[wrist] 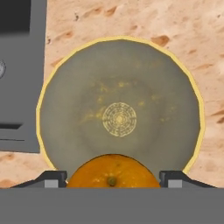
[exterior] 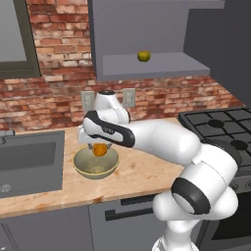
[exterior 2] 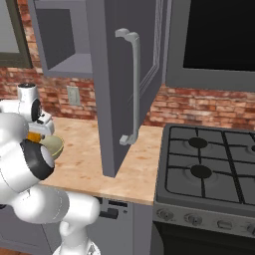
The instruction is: Pick the oranges from the cabinet and place them in one bowl. Pick the corn from the sink and place it in the other bowl.
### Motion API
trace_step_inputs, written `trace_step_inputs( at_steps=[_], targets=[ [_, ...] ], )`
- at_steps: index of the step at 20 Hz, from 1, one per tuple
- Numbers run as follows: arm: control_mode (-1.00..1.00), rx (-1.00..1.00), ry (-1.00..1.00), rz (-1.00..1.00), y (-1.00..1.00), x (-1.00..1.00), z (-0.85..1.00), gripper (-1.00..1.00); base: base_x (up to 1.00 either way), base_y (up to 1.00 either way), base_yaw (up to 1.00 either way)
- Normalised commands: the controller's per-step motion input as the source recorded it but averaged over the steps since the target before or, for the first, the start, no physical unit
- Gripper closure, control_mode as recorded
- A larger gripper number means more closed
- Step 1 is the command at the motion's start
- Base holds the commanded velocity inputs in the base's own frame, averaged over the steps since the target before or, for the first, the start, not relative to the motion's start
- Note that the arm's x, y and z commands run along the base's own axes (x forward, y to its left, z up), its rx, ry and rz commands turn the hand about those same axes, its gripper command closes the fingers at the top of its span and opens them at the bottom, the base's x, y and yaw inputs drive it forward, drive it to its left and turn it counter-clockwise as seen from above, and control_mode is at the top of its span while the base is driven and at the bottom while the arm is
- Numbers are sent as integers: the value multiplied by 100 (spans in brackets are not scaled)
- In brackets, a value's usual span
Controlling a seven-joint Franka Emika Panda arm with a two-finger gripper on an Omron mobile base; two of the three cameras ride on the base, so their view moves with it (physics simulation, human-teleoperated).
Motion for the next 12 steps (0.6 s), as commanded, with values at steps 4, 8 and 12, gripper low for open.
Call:
trace_step_inputs(
  at_steps=[4,8,12],
  targets=[
    [-100,-1,0,0,0,6,-25,100,0,0,0],
    [-100,-3,0,0,0,12,-15,100,0,0,0],
    [-100,-3,0,0,1,13,-11,100,0,0,0]
  ],
)
